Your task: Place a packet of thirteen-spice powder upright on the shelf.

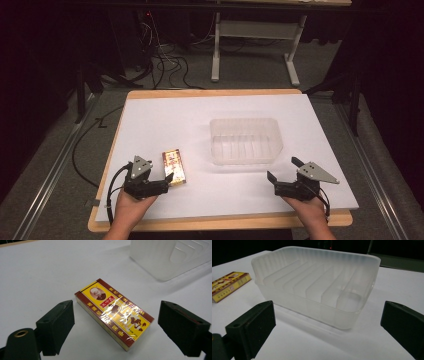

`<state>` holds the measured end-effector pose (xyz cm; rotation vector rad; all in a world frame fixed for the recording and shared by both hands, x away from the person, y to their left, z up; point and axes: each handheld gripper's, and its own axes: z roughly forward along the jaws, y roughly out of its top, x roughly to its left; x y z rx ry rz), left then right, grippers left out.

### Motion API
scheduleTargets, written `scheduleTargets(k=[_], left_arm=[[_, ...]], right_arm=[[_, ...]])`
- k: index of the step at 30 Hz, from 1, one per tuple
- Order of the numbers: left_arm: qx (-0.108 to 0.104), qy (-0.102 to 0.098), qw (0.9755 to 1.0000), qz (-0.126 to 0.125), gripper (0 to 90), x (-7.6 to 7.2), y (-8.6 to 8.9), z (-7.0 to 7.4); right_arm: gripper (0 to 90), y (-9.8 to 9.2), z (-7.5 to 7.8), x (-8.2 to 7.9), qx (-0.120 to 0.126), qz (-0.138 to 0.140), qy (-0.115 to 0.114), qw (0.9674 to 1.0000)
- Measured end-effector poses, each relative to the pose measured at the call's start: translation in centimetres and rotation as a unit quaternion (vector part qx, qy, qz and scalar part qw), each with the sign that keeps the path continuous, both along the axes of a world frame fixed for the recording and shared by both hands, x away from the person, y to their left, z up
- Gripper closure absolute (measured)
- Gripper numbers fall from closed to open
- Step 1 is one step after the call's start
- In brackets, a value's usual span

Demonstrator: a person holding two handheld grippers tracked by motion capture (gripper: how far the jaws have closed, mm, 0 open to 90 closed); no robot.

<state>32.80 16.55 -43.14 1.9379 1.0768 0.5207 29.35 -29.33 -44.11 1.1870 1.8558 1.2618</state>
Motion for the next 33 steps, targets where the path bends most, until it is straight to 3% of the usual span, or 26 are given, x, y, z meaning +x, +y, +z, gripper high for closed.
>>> scheduleTargets(k=[12,16,18,20,23,26,30,31,33], left_arm=[[-0.015,0.005,0.9998,-0.013,18.5,0.1,-1.1,0.0],[-0.014,-0.007,0.9998,-0.014,22.0,-0.3,-0.9,0.3],[-0.039,0.000,0.9992,-0.012,22.8,0.0,-0.5,0.4],[-0.046,0.000,0.9989,-0.013,23.3,0.1,-0.4,0.4],[-0.035,-0.004,0.9993,-0.010,23.3,-0.1,-0.6,0.3],[-0.038,-0.005,0.9992,-0.010,23.3,-0.1,-0.7,0.3],[-0.063,0.001,0.9980,-0.007,24.0,0.3,-1.0,0.1],[-0.070,0.001,0.9975,-0.008,29.6,0.4,-1.1,0.0],[-0.075,0.002,0.9971,-0.017,32.7,0.4,-1.2,-0.1]], right_arm=[[0.2,-0.4,0.0,-0.4,0.004,0.003,-0.006,1.0000],[0.3,-0.8,-0.1,-0.2,0.022,-0.011,0.003,0.9997],[0.3,-1.0,-0.2,-0.3,0.032,-0.014,0.009,0.9994],[0.3,-1.1,-0.3,-0.3,0.032,-0.010,0.011,0.9994],[0.3,-1.3,-0.4,-0.1,0.037,-0.006,0.016,0.9992],[0.3,-1.2,-0.3,0.1,0.040,-0.007,0.014,0.9991],[0.3,-1.3,-0.5,0.2,0.032,-0.003,0.014,0.9994],[0.9,-1.4,-0.6,0.3,0.032,-0.001,0.015,0.9994],[1.1,-1.5,-0.5,0.4,0.038,-0.002,0.015,0.9992]])
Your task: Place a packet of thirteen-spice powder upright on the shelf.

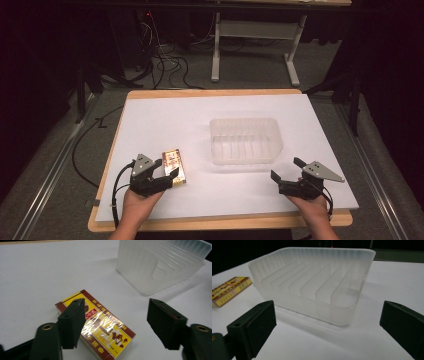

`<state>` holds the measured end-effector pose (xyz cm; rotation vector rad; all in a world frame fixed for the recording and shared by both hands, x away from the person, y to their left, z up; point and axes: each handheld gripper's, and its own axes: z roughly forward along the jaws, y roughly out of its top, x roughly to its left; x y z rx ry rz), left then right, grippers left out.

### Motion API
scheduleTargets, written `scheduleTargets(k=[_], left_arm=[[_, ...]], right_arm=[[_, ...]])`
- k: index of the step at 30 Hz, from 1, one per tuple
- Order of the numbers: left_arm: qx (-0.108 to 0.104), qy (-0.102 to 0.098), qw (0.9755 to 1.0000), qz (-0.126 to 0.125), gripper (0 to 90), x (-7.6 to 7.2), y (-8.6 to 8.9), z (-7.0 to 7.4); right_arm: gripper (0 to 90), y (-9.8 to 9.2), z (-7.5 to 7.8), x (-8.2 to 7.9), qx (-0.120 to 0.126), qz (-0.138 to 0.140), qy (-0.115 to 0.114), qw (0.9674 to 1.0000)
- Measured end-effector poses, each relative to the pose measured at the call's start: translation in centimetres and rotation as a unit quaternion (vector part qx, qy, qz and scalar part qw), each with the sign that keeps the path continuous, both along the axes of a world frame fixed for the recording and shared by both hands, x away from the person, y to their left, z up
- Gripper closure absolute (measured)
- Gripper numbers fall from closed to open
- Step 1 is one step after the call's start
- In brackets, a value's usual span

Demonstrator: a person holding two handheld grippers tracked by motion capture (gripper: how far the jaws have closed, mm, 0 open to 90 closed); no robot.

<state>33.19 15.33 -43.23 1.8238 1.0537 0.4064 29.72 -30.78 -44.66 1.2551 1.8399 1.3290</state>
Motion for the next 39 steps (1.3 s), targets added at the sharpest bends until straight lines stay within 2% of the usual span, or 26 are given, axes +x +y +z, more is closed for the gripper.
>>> scheduleTargets(k=[1,4,6,7,8,9,10,12,15,16,18,19,20,21,24,26,27,30,34,36,37,38,39], left_arm=[[-0.001,-0.002,1.0000,-0.005,41.1,-0.1,-0.1,0.0],[-0.010,-0.005,0.9998,-0.016,55.4,-0.2,-0.8,0.1],[0.011,0.004,0.9997,-0.023,69.9,-0.1,-1.7,-0.1],[0.011,0.004,0.9997,-0.023,75.8,-0.1,-1.7,-0.1],[0.023,0.010,0.9993,-0.028,75.8,-0.1,-2.0,-0.2],[0.044,0.023,0.9981,-0.037,85.3,0.1,-2.8,-0.8],[0.044,0.023,0.9981,-0.037,87.9,0.1,-2.8,-0.8],[0.073,0.034,0.9955,-0.050,90.0,0.5,-3.8,-1.6],[0.120,0.047,0.9896,-0.064,90.0,1.3,-5.4,-2.7],[0.120,0.047,0.9896,-0.064,90.0,1.3,-5.4,-2.7],[0.138,0.041,0.9875,-0.064,90.0,1.3,-5.9,-2.9],[0.149,0.042,0.9857,-0.067,90.0,1.2,-6.3,-3.0],[0.149,0.042,0.9857,-0.067,90.0,1.2,-6.3,-3.0],[0.156,0.044,0.9840,-0.073,90.0,1.2,-6.6,-3.1],[0.165,0.043,0.9829,-0.071,90.0,1.1,-6.7,-3.1],[0.164,0.042,0.9835,-0.064,90.0,0.9,-6.3,-2.9],[0.160,0.044,0.9843,-0.060,90.0,0.7,-5.8,-2.9],[0.164,0.049,0.9841,-0.048,90.0,0.1,-4.8,-2.8],[0.183,0.056,0.9809,-0.034,90.0,-0.6,-3.4,-2.8],[0.187,0.059,0.9803,-0.025,90.0,-0.6,-2.7,-2.8],[0.185,0.060,0.9807,-0.019,90.0,-0.6,-2.4,-2.7],[0.172,0.060,0.9831,-0.010,90.0,-0.6,-1.7,-2.5],[0.172,0.060,0.9831,-0.010,90.0,-0.6,-1.7,-2.5]], right_arm=[[1.8,0.0,0.2,0.1,0.008,0.000,-0.007,0.9999],[2.5,0.1,0.3,0.2,0.006,0.003,-0.010,0.9999],[2.8,0.4,0.4,0.1,0.002,0.009,-0.005,0.9999],[3.0,0.4,0.4,0.1,-0.003,0.011,-0.006,0.9999],[3.0,0.4,0.4,0.1,-0.003,0.011,-0.006,0.9999],[3.4,0.6,0.4,0.2,-0.004,0.016,-0.007,0.9998],[3.5,0.7,0.5,0.2,-0.004,0.017,-0.007,0.9998],[3.6,0.7,0.4,0.3,-0.004,0.016,-0.006,0.9998],[4.4,0.6,0.3,0.3,-0.005,0.014,-0.002,0.9999],[4.8,0.5,0.3,0.2,-0.006,0.016,-0.003,0.9999],[5.0,0.4,0.3,0.2,-0.006,0.015,-0.002,0.9999],[5.2,0.2,0.3,0.3,-0.002,0.012,0.002,0.9999],[5.3,0.1,0.3,0.3,0.000,0.011,0.004,0.9999],[5.5,0.1,0.3,0.2,0.005,0.009,0.005,0.9999],[5.6,0.1,0.3,0.1,0.005,0.009,0.004,0.9999],[5.8,0.1,0.3,0.1,0.004,0.011,0.002,0.9999],[8.6,0.1,0.4,0.1,0.007,0.015,-0.001,0.9999],[9.0,0.3,0.4,0.2,0.006,0.020,-0.003,0.9998],[8.9,0.7,0.4,0.5,-0.001,0.030,-0.003,0.9996],[8.9,0.7,0.4,0.7,0.001,0.030,-0.002,0.9995],[8.8,0.8,0.4,0.9,0.002,0.030,-0.001,0.9996],[8.8,0.9,0.4,1.0,0.001,0.031,-0.001,0.9995],[8.8,1.0,0.4,1.0,0.001,0.030,0.000,0.9996]])
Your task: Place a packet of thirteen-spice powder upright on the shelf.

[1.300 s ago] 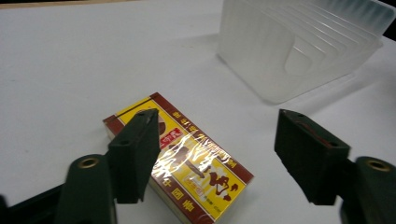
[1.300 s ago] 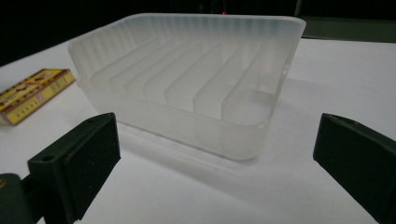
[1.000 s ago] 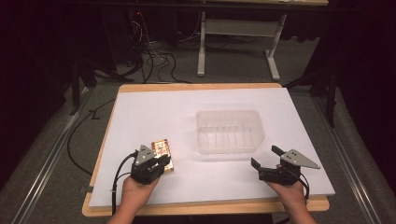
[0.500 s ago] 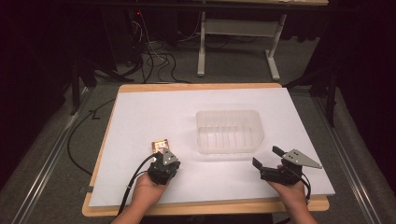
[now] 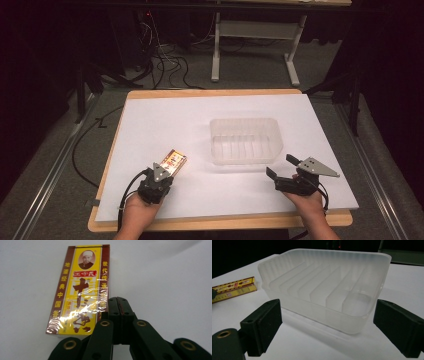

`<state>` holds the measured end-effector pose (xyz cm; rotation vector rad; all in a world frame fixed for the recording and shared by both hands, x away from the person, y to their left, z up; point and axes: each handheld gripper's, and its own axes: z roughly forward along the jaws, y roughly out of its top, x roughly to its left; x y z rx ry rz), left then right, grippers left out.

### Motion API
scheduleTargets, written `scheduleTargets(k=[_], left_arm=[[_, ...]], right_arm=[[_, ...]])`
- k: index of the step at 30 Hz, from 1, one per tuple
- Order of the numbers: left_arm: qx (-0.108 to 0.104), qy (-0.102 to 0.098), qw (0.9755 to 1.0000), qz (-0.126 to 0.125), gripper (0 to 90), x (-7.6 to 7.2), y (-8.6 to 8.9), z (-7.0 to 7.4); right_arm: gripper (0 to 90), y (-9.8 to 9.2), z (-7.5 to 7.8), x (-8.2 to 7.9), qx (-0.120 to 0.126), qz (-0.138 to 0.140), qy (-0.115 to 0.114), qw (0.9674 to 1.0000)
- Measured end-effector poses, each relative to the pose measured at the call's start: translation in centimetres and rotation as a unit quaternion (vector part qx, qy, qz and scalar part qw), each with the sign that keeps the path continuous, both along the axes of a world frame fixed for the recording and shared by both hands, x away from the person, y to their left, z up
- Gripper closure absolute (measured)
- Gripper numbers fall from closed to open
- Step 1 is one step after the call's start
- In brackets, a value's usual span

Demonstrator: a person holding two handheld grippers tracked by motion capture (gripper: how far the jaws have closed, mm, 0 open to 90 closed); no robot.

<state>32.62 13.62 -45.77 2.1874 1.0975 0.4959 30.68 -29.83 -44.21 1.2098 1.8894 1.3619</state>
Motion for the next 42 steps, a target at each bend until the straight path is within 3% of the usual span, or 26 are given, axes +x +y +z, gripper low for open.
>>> scheduleTargets(k=[5,8,15,19,20,21,22,25,26,27,28,29,35,40,42], left_arm=[[-0.025,-0.024,0.9994,-0.003,90.0,-0.6,0.8,1.1],[-0.030,-0.027,0.9992,-0.008,90.0,-0.6,1.0,1.3],[-0.058,-0.037,0.9976,0.011,84.5,-0.1,2.9,1.8],[-0.069,-0.029,0.9971,0.014,68.1,0.2,3.4,1.9],[-0.068,-0.030,0.9972,0.014,68.1,0.3,3.5,1.9],[-0.067,-0.032,0.9970,0.021,57.5,0.5,3.5,2.1],[-0.067,-0.032,0.9970,0.021,52.6,0.5,3.5,2.1],[-0.075,-0.013,0.9967,0.027,39.9,1.1,3.6,2.1],[-0.077,-0.004,0.9967,0.026,39.9,1.3,3.6,2.0],[-0.076,0.006,0.9967,0.027,31.6,1.5,3.6,1.9],[-0.072,0.014,0.9969,0.030,31.6,1.7,3.5,1.7],[-0.070,0.021,0.9968,0.033,24.0,2.0,3.5,1.6],[-0.050,0.028,0.9981,0.024,15.3,2.4,3.2,1.3],[-0.034,0.042,0.9983,0.020,14.8,2.8,2.8,1.5],[-0.016,0.044,0.9988,0.012,14.8,3.1,2.5,1.8]], right_arm=[[8.8,0.0,0.3,-0.1,0.001,0.000,-0.006,1.0000],[8.9,0.1,0.2,0.2,-0.002,0.001,-0.006,1.0000],[9.0,-0.1,0.1,0.1,-0.006,-0.005,-0.001,1.0000],[9.0,-0.3,0.1,0.1,-0.011,-0.008,0.001,0.9999],[9.0,-0.3,0.0,0.0,-0.012,-0.008,0.002,0.9999],[9.0,-0.4,0.0,-0.1,-0.014,-0.008,0.004,0.9999],[9.0,-0.4,0.0,-0.1,-0.015,-0.008,0.004,0.9998],[9.0,-0.7,-0.2,-0.3,-0.013,-0.012,0.007,0.9998],[9.0,-0.7,-0.2,-0.3,-0.013,-0.012,0.007,0.9998],[9.0,-0.7,-0.2,-0.3,-0.014,-0.012,0.007,0.9998],[9.0,-0.8,-0.3,-0.4,-0.015,-0.014,0.009,0.9998],[9.0,-1.1,-0.4,-0.3,-0.014,-0.016,0.011,0.9997],[9.0,-1.3,-0.4,-0.1,-0.015,-0.019,0.012,0.9996],[9.0,-1.5,-0.5,-0.2,-0.013,-0.023,0.014,0.9996],[9.0,-1.5,-0.6,-0.2,-0.012,-0.022,0.014,0.9996]])
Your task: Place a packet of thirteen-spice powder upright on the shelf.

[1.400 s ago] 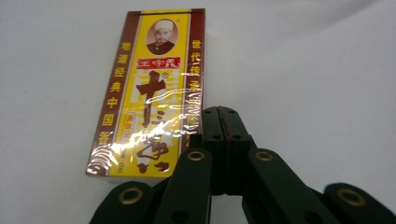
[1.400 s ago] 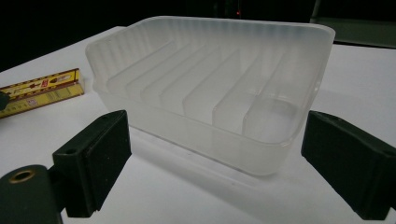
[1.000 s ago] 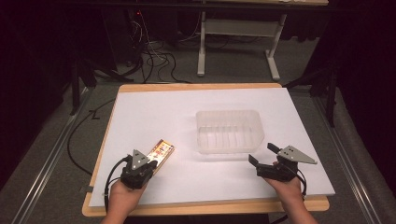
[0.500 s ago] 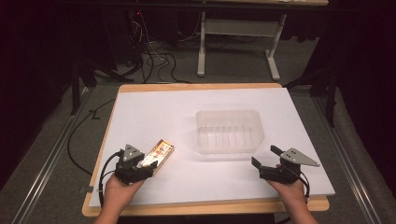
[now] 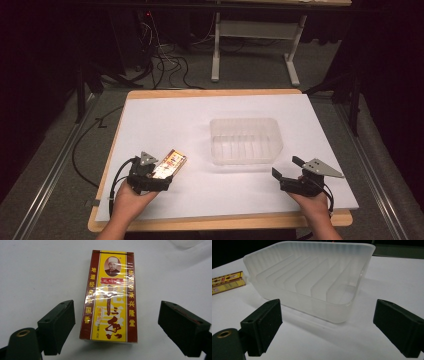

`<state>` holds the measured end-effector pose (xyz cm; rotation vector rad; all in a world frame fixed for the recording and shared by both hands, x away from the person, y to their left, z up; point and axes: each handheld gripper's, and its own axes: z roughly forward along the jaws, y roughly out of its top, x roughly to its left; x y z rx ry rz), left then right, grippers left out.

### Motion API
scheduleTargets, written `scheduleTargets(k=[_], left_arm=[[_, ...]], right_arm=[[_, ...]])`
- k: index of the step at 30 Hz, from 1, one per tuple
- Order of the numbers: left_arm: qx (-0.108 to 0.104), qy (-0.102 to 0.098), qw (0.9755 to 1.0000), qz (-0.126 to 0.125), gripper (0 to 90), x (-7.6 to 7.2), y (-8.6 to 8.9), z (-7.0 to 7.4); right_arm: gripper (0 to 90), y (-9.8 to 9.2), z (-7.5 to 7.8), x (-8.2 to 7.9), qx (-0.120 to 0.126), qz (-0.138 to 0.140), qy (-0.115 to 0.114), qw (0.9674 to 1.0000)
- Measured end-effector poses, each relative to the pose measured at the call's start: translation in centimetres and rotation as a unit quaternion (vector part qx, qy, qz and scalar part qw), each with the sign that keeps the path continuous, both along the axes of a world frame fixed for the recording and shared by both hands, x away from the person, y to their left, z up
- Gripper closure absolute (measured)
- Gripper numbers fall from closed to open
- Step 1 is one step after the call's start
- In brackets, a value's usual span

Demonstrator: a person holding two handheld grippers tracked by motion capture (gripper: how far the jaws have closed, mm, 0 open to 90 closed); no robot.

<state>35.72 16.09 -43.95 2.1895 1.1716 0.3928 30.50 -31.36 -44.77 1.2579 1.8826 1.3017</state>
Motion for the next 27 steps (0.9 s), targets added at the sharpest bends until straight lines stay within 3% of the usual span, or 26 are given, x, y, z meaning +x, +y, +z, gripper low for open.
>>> scheduleTargets(k=[2,5,10,13,14,15,19,22,24,27], left_arm=[[0.031,0.018,0.9993,-0.013,11.8,0.5,-0.8,0.1],[0.042,0.025,0.9987,-0.015,11.2,0.8,-1.1,0.2],[0.051,0.034,0.9980,-0.013,11.6,1.4,-1.1,0.4],[0.049,0.061,0.9968,-0.014,12.1,1.9,-1.0,0.2],[0.053,0.076,0.9956,-0.016,12.1,2.2,-1.1,0.0],[0.053,0.076,0.9956,-0.016,11.9,2.2,-1.1,0.0],[0.095,0.085,0.9916,-0.021,10.6,2.7,-1.7,0.0],[0.104,0.092,0.9900,-0.024,10.1,3.0,-2.1,0.1],[0.122,0.096,0.9874,-0.033,10.1,3.2,-2.5,0.1],[0.124,0.113,0.9853,-0.034,10.2,3.6,-2.7,0.1]], right_arm=[[9.0,0.0,0.0,0.0,0.002,0.002,0.001,1.0000],[9.0,0.1,0.0,0.1,0.000,0.006,-0.002,1.0000],[9.0,0.2,0.0,0.1,-0.005,0.008,0.000,1.0000],[9.1,0.1,0.0,0.3,-0.002,0.008,0.001,1.0000],[9.1,0.1,0.1,0.3,-0.003,0.006,-0.001,1.0000],[9.1,0.2,0.1,0.3,-0.002,0.006,-0.001,1.0000],[9.1,0.3,0.1,0.2,-0.006,0.010,0.001,0.9999],[9.1,0.4,0.1,0.2,-0.007,0.013,-0.002,0.9999],[9.1,0.5,0.1,0.2,-0.009,0.015,-0.003,0.9998],[9.2,0.6,0.2,0.2,-0.004,0.013,-0.001,0.9999]])
